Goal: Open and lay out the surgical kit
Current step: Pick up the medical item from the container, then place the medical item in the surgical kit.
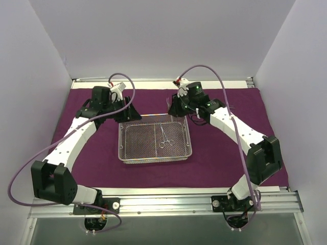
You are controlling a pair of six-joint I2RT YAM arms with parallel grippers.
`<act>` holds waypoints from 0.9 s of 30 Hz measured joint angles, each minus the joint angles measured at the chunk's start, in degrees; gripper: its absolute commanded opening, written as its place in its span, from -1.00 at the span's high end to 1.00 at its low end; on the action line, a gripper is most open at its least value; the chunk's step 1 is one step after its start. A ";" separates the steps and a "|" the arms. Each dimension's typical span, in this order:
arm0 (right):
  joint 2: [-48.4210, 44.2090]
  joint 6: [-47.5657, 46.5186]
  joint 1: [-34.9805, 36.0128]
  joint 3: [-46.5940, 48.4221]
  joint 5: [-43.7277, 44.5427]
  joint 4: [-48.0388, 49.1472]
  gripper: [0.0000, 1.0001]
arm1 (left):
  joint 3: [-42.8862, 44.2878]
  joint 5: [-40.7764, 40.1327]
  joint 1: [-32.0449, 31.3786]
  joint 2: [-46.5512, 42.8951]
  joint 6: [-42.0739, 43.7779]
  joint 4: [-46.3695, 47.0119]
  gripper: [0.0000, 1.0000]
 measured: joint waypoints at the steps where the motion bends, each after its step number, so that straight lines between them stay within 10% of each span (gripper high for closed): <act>1: 0.11 3.58 -0.07 0.59 -0.11 1.46 1.00 | 1.55 -0.66 -1.07 0.81 0.00 0.26 -0.18; 11: 4.04 27.74 -0.44 15.63 1.53 0.28 1.00 | 9.94 -3.80 -10.36 5.38 -0.81 1.99 -0.22; 27: 5.09 31.50 -0.37 17.51 3.02 -7.85 1.00 | 14.91 -5.46 -12.15 10.10 -1.16 2.05 -0.22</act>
